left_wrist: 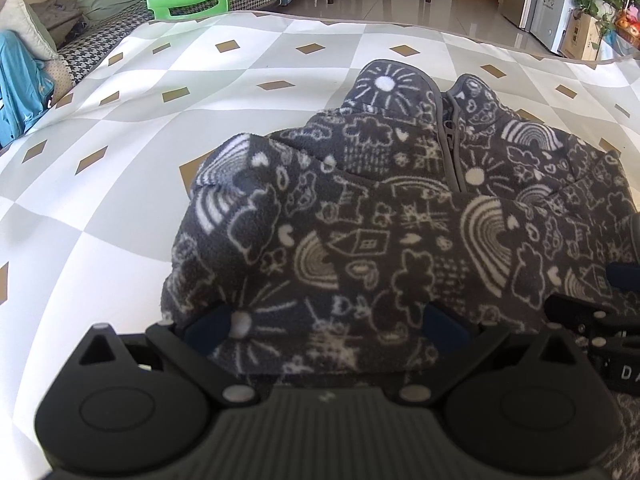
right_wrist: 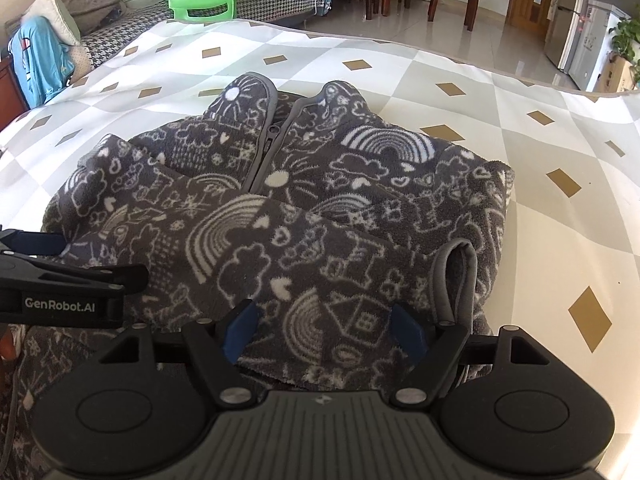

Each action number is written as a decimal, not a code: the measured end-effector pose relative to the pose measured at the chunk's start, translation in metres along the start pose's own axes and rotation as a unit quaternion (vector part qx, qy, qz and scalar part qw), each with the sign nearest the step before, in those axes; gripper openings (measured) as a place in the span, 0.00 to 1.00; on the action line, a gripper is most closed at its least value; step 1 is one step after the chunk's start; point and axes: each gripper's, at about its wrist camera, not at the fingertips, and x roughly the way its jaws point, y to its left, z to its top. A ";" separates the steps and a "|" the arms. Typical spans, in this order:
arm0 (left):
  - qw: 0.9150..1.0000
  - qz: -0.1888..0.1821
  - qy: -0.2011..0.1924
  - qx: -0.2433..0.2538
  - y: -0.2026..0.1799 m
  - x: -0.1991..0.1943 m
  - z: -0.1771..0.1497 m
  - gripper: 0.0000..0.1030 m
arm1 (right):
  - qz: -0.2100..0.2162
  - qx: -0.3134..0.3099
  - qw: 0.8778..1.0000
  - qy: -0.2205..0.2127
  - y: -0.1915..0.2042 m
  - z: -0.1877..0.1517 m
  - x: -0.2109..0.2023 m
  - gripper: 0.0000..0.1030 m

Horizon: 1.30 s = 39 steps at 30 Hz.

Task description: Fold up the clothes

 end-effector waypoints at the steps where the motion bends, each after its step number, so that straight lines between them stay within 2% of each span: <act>1: 1.000 -0.001 -0.001 0.005 -0.001 -0.003 0.000 1.00 | 0.002 -0.001 1.000 0.003 -0.001 0.001 -0.001 0.73; 6: 1.000 -0.005 -0.009 0.019 -0.002 -0.021 -0.004 1.00 | 0.013 0.007 1.000 0.003 0.003 0.001 -0.006 0.71; 12: 1.000 -0.012 -0.008 -0.013 0.008 -0.039 -0.025 1.00 | 0.011 -0.005 1.000 -0.010 0.011 -0.008 -0.022 0.68; 18: 1.000 0.006 -0.004 0.015 -0.001 -0.049 -0.050 1.00 | 0.002 -0.009 1.000 -0.012 0.013 -0.015 -0.038 0.68; 25: 1.000 0.009 -0.005 0.019 -0.006 -0.062 -0.068 1.00 | -0.001 0.004 1.000 -0.014 0.012 -0.027 -0.053 0.67; 35: 1.000 0.014 0.013 0.018 -0.006 -0.062 -0.082 1.00 | 0.007 0.060 0.998 0.004 0.018 -0.049 -0.061 0.67; 39: 0.999 0.016 0.022 0.019 -0.006 -0.058 -0.085 1.00 | 0.009 0.081 0.996 0.032 0.018 -0.056 -0.052 0.67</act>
